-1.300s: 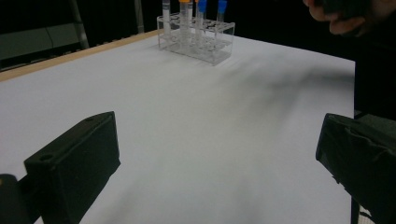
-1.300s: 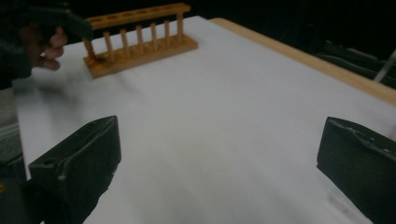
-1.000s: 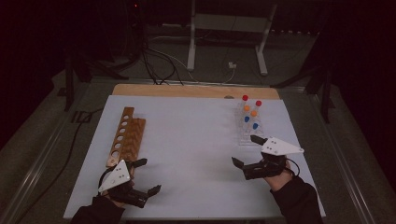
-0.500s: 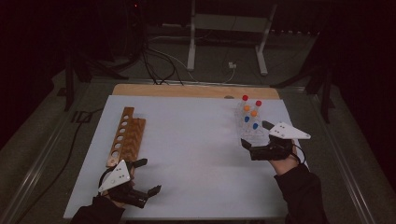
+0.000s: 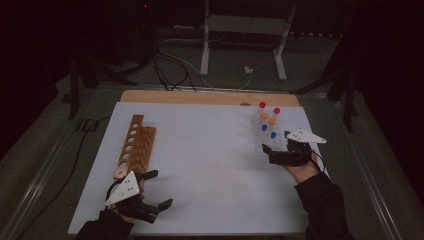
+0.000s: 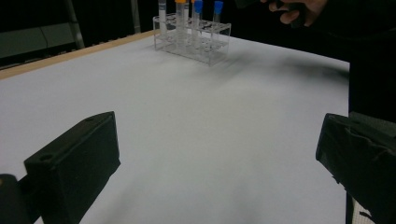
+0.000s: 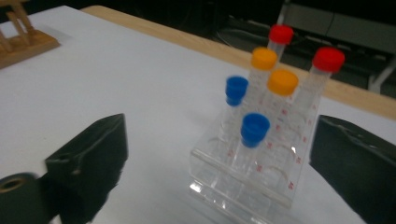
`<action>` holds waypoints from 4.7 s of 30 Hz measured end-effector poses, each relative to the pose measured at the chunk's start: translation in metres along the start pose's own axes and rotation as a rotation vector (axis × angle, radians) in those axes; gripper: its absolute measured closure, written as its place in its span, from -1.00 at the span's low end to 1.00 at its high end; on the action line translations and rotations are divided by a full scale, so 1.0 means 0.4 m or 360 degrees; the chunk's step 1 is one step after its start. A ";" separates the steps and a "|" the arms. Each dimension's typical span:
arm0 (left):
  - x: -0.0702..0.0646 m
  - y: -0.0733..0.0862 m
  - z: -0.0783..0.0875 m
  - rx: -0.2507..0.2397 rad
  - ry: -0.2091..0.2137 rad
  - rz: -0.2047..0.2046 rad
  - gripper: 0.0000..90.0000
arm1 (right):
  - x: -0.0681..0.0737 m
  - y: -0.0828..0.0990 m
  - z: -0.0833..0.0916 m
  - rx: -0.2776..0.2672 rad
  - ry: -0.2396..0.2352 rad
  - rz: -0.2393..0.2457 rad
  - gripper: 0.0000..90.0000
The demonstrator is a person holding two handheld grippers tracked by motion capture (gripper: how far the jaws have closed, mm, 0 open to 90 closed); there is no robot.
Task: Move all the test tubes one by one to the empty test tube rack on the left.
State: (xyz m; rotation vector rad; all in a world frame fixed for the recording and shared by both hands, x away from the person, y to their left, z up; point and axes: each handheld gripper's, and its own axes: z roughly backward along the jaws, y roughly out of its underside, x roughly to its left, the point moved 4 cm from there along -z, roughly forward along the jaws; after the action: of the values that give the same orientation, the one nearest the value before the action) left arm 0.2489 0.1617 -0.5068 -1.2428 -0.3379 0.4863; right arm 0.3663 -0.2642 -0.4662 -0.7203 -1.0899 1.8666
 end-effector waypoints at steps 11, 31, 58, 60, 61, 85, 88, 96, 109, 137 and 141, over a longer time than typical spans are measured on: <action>-0.001 0.000 0.000 -0.0002 0.0002 0.0000 -0.99 | -0.016 0.023 -0.036 0.0173 0.0055 -0.0095 -0.23; -0.001 0.001 -0.001 0.0004 0.0006 -0.0003 -0.99 | -0.042 0.024 -0.070 0.0298 0.0066 -0.0209 0.46; -0.001 0.002 -0.003 0.0011 0.0010 0.0001 -0.99 | -0.032 -0.040 -0.019 0.0169 0.0144 -0.0077 0.71; -0.001 0.002 -0.003 0.0012 0.0008 0.0000 -0.99 | -0.030 -0.053 -0.003 0.0141 0.0148 -0.0060 0.71; -0.001 0.002 -0.003 0.0014 0.0007 -0.0003 -0.99 | -0.029 -0.060 0.005 0.0121 0.0148 -0.0054 0.71; -0.039 -0.114 -0.095 0.0053 0.0193 0.0096 -0.99 | 0.211 -0.061 0.038 0.0152 -0.0323 0.0251 0.71; -0.038 -0.133 -0.116 0.0063 0.0199 0.0120 -0.99 | 0.227 -0.049 0.034 0.0169 -0.0354 0.0267 0.71; -0.039 -0.185 -0.156 0.0070 0.0251 0.0097 -0.99 | 0.298 -0.014 0.029 0.0225 -0.0486 0.0342 0.71; -0.067 -0.255 -0.262 0.0078 0.0369 0.0040 -0.68 | 0.358 -0.012 0.029 0.0222 -0.0593 0.0406 0.71; -0.083 -0.249 -0.346 0.0155 0.0323 -0.0130 0.69 | 0.361 -0.018 0.028 0.0211 -0.0613 0.0380 0.71; -0.085 -0.250 -0.347 0.0156 0.0306 -0.0156 0.71 | 0.359 -0.019 0.027 0.0211 -0.0608 0.0377 0.71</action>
State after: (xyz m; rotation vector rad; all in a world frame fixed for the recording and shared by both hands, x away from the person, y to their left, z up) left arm 0.3061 0.0064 -0.4513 -1.1612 -0.2079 0.2931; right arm 0.2909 -0.1413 -0.4639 -0.4396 -1.1376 2.3228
